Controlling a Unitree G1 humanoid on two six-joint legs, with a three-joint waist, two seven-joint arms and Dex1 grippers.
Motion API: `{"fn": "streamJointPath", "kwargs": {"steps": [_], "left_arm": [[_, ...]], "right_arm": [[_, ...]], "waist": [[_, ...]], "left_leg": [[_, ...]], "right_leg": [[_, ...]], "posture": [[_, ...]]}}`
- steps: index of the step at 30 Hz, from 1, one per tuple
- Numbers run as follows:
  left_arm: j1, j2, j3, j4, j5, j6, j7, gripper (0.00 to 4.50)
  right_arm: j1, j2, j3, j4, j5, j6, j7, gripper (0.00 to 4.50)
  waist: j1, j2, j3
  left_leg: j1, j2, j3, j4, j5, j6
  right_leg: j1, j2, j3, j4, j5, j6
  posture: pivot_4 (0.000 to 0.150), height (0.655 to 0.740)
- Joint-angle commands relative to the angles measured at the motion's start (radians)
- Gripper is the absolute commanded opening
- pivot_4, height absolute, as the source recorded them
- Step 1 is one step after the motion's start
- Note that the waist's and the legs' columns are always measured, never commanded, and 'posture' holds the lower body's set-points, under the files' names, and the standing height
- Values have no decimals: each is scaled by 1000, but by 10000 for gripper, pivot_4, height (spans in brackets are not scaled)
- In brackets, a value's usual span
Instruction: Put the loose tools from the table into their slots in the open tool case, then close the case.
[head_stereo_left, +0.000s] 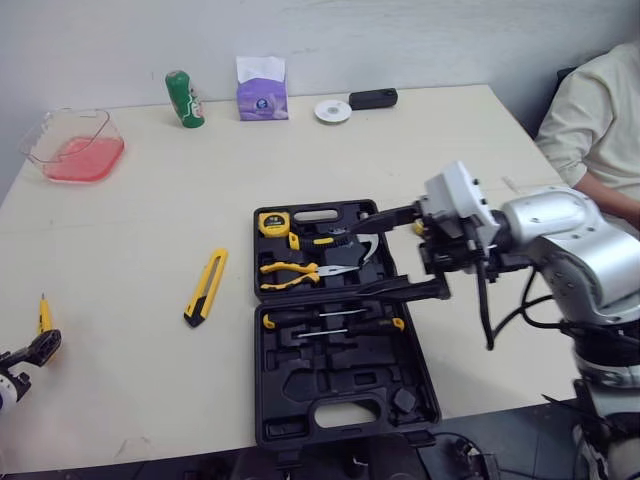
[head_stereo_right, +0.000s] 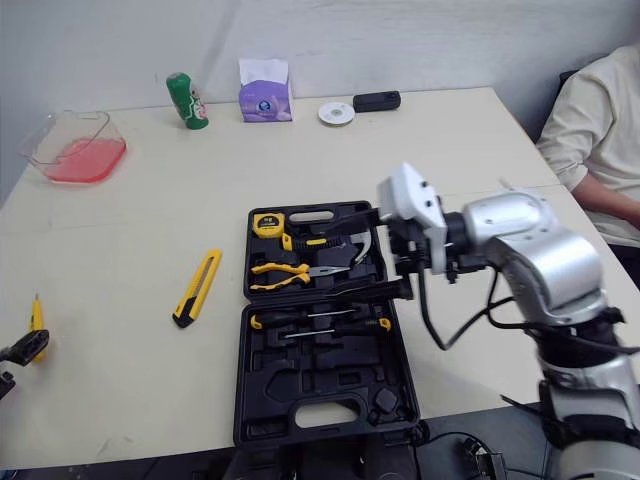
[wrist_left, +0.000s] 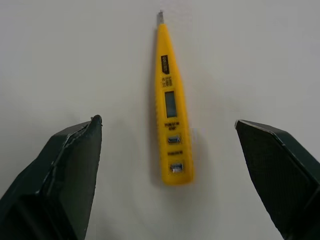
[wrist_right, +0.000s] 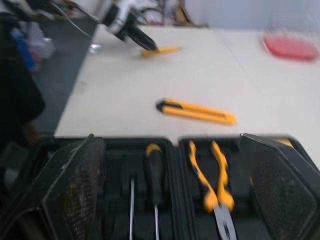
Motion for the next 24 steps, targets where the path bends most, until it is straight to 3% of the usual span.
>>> {"fn": "streamJointPath", "kwargs": {"steps": [1, 4, 13, 17, 20, 24], "left_arm": [[-32, 34, -24, 74, 68, 0, 5, 45000], [-55, 36, -70, 72, 77, 24, -33, 45000], [-53, 9, -83, -9, 107, 72, -55, 5463], [43, 73, -74, -166, 148, 26, -134, 5268], [135, 167, -41, -347, 125, -17, -313, 5268], [52, 338, -113, -521, -31, 1, -537, 5268]], "right_arm": [[-52, 45, 20, 34, -10, -37, 10, 44347], [-69, 70, 29, 60, -15, -52, 23, 44347], [-74, 71, 25, 93, -34, -86, 55, 45000], [-60, 49, 17, 88, -40, -93, 68, 45000], [-41, 21, 1, 72, -25, -76, 75, 45000], [34, -62, -30, 13, -9, -44, 82, 45000]], "waist": [[-2, 0, 0], [-1, 0, 0], [2, 0, 0], [-1, 0, 0], [-2, -6, 1], [15, -4, 2]], "left_leg": [[0, 0, 0, 0, 0, 0], [0, 0, 3, 0, 0, 0], [1, -1, 3, 0, 0, 1], [1, 0, 3, -1, 0, 0], [0, 0, 3, -1, -1, 0], [0, 0, 2, -1, -4, -4]], "right_leg": [[0, 0, 0, 0, 0, 0], [-1, 0, 0, 1, 0, 0], [0, -2, 0, 2, 0, 1], [-1, -2, -1, 1, 0, 1], [-1, -1, -1, 0, 0, 1], [-1, -3, -2, -2, 0, 0]], "posture": [[1500, 7244], [1500, 7244], [1500, 7244], [1500, 7244], [1500, 7244], [1500, 7244]]}}
